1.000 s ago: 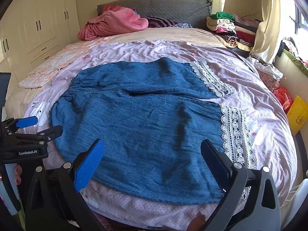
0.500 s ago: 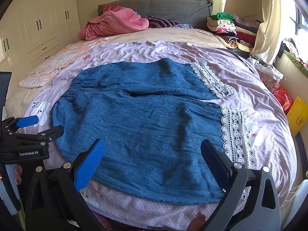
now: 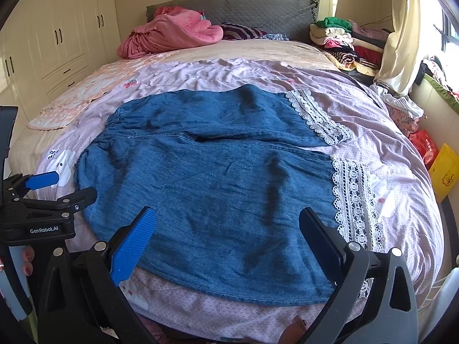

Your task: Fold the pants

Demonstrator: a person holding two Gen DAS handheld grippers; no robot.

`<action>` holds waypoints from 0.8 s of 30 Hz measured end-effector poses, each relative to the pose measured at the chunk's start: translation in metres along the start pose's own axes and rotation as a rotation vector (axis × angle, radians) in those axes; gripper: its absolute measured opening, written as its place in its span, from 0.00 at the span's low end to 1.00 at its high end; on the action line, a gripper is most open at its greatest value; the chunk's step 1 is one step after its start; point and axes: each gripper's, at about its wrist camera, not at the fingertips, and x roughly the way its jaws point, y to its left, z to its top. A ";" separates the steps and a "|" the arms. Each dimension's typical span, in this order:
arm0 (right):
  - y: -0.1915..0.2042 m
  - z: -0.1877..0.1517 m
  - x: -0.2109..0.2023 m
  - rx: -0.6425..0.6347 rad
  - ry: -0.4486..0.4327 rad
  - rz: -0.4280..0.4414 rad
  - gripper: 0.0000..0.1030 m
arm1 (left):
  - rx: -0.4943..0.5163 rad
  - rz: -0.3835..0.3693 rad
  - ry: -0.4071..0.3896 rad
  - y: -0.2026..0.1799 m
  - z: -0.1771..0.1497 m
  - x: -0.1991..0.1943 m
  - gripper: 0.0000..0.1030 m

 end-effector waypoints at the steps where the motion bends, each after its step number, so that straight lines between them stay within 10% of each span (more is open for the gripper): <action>1: 0.000 0.000 0.000 0.000 -0.001 0.001 0.96 | 0.001 -0.002 0.000 -0.001 0.000 0.000 0.91; 13: -0.002 0.017 0.013 -0.013 0.023 0.072 0.96 | 0.011 -0.016 0.014 -0.001 0.009 0.011 0.91; 24: -0.022 0.122 0.058 -0.033 0.035 0.224 0.96 | -0.017 -0.006 0.023 0.062 0.080 0.050 0.91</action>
